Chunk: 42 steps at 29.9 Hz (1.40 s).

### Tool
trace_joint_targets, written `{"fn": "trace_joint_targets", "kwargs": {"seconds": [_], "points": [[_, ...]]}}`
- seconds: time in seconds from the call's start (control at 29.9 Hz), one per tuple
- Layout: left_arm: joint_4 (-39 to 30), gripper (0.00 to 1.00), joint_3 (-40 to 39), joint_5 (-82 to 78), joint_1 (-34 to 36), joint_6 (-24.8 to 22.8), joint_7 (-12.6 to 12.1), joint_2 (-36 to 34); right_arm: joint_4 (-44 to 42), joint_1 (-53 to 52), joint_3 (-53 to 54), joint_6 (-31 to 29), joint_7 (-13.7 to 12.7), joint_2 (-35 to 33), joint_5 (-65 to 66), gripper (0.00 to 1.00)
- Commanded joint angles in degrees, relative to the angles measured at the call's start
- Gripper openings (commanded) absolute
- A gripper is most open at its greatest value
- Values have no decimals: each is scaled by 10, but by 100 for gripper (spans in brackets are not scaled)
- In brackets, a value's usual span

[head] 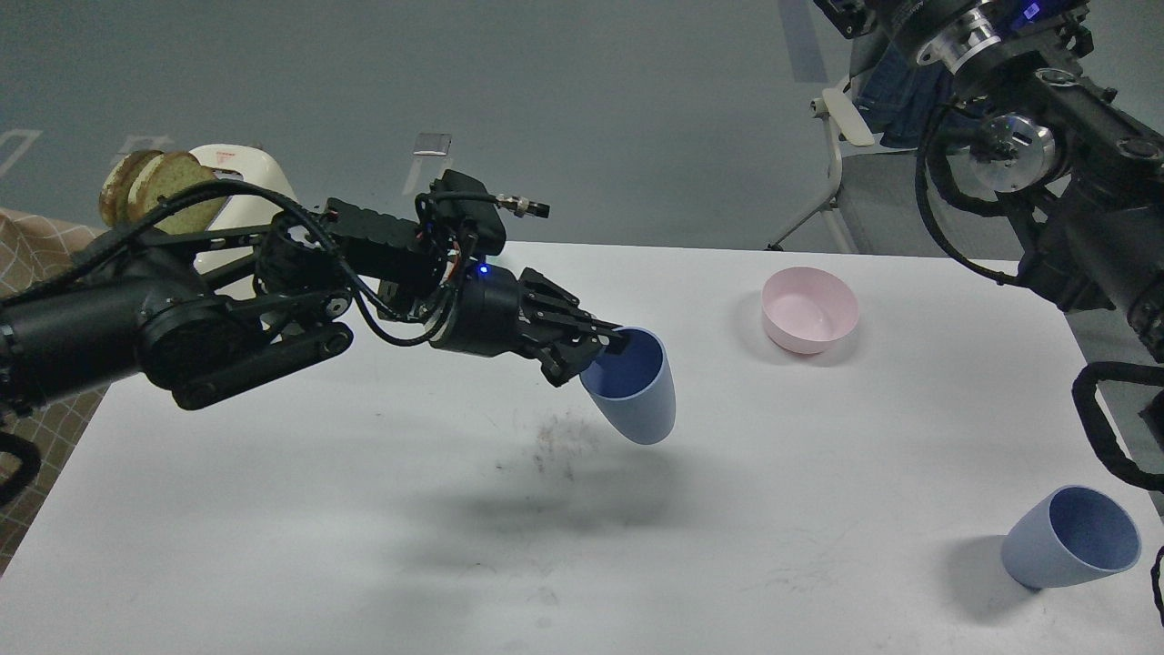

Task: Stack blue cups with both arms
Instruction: 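Grasp the blue cup with the left gripper and carry it toward table center, then set the blue cup upright at table center and open the left gripper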

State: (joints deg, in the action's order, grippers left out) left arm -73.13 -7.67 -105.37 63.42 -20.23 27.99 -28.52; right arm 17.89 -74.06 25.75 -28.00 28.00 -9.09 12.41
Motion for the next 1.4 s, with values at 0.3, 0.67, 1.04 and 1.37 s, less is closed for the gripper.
{"fn": "trace_joint_targets", "kwargs": {"seconds": [0.3,0.67,1.04,1.37], "points": [[83,0,61,-98,44,-12,0,109,0,10,-1,0,0,7,1,100],[104,0,94,-117,43,-13,0,134,1,15,-19,0,0,10,1,100],[98,87,90,-108,45,-13,0,125,1,19,-19,0,0,9,1,100],[72,96,74,8,119,-16,0,95,10,18,-20,0,0,-20,1,100]]}}
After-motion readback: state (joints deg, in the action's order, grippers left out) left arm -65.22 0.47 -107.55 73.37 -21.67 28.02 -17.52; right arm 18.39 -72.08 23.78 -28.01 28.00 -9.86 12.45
